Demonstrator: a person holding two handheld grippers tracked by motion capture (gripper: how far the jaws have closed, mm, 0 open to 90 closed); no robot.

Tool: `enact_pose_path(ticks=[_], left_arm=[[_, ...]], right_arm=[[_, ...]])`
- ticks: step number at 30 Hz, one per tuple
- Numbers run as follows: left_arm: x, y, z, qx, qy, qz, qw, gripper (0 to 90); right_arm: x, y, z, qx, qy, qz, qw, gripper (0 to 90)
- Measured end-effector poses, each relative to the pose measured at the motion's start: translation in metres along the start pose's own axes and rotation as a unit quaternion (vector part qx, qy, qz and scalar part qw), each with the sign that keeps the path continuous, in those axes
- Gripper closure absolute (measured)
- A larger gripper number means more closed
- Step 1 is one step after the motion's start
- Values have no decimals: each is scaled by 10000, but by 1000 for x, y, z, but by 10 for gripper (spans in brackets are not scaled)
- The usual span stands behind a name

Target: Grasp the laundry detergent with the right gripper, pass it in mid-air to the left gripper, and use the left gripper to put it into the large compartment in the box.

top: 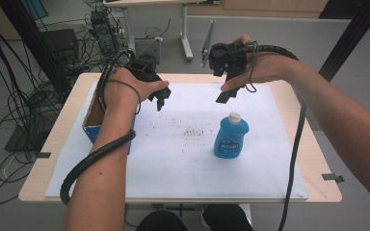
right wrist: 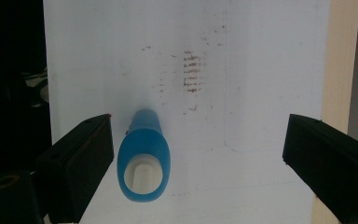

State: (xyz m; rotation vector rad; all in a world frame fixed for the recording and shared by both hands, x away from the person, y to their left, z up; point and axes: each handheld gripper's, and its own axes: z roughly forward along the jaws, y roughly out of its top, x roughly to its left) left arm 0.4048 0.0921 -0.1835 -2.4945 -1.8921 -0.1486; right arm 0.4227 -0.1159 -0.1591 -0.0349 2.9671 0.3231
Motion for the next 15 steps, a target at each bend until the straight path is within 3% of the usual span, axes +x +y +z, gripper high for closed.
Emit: enact_pose_path(ticks=[15], left_arm=[[0, -3, -1, -13, -10, -13, 10000, 65]], right_arm=[[1, 0, -1, 8, -34, -50, 10000, 86]])
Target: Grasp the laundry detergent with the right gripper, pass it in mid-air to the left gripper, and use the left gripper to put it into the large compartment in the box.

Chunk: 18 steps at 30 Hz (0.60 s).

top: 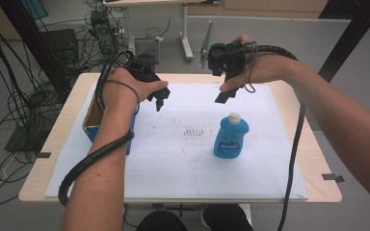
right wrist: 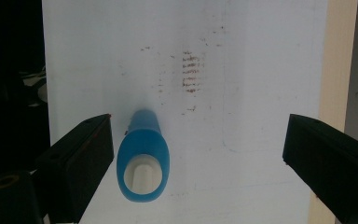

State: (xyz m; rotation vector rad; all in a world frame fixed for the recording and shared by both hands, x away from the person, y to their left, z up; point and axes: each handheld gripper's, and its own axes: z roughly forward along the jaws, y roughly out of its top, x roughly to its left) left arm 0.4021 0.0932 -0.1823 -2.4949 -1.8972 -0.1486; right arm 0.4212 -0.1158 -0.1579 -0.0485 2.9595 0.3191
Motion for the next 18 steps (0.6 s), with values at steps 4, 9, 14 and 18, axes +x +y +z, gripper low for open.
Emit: enact_pose_path(ticks=[4, 9, 14, 18], left_arm=[[-1, 0, -1, -11, -1, 25, 10000, 64], [-3, 0, -3, -21, 25, 36, 10000, 64], [-7, 0, -4, -33, 23, 51, 10000, 63], [-7, -1, -4, -37, 22, 47, 10000, 63]], right_arm=[[1, -7, -3, -12, -7, 34, 10000, 85], [2, -21, -7, 22, -22, 106, 9999, 85], [3, -37, -11, 25, -34, 187, 9998, 84], [4, -54, -12, 42, -68, 346, 9994, 83]])
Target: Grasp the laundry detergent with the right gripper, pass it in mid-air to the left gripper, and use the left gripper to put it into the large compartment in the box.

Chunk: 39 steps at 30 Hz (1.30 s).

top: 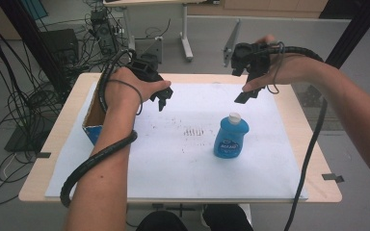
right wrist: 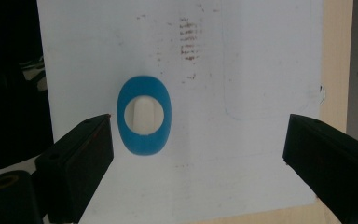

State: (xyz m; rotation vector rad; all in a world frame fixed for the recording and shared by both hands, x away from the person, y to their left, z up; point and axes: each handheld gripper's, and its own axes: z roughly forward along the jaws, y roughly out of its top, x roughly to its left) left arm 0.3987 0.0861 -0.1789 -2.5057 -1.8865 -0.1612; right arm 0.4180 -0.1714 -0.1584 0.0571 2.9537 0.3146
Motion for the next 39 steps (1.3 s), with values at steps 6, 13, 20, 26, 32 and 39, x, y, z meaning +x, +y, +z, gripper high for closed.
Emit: enact_pose_path(ticks=[6, 13, 20, 26, 32, 39], left_arm=[[0, -1, 0, 13, 19, -4, 10000, 63], [-3, -1, -3, -14, 39, 6, 10000, 62], [-6, -1, -4, -32, 45, 19, 10000, 62], [-7, -3, -3, -6, 49, 30, 10000, 62], [-7, -4, 0, 6, 39, 16, 10000, 62], [-7, -4, 4, 42, 28, 24, 10000, 63]], right_arm=[[-1, -28, 0, 57, 1, 152, 9999, 80], [0, -60, 0, 45, -11, 382, 9993, 74], [3, -72, 3, 28, -12, 430, 9991, 69], [6, -81, 17, -72, 76, 496, 9987, 60], [7, -89, 34, -174, 174, 500, 9984, 55], [11, -102, 57, -310, 321, 597, 9972, 48]])
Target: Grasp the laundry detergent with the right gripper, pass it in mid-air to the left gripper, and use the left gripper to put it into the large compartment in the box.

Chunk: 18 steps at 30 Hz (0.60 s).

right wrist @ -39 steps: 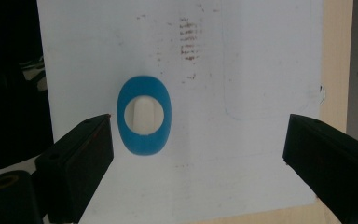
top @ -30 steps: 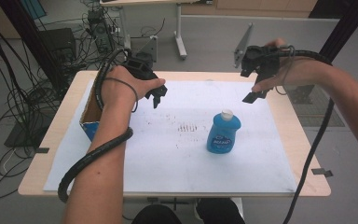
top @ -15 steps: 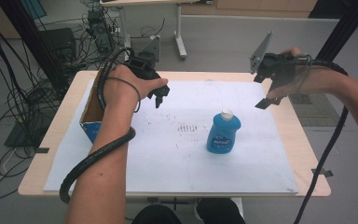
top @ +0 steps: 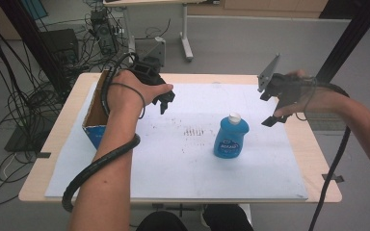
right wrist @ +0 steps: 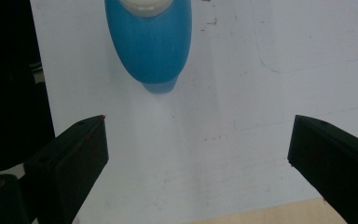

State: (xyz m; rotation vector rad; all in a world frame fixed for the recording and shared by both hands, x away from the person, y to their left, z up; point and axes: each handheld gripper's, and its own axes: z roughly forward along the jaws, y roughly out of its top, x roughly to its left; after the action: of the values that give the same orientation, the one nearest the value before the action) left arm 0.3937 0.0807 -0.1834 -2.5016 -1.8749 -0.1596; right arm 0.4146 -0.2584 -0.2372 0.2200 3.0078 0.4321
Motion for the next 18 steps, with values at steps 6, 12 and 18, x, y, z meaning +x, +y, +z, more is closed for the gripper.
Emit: enact_pose_path(ticks=[6, 12, 18], left_arm=[[-1, 0, 3, 9, -2, -7, 10000, 62], [-2, 1, 6, 30, -23, 17, 10000, 62], [-3, 0, 8, 43, -21, 24, 10000, 62]], right_arm=[[4, -11, 22, -161, 85, 48, 9998, 48], [11, -19, 45, -355, 183, 76, 9992, 45], [16, -28, 65, -608, 233, 178, 9977, 43]])
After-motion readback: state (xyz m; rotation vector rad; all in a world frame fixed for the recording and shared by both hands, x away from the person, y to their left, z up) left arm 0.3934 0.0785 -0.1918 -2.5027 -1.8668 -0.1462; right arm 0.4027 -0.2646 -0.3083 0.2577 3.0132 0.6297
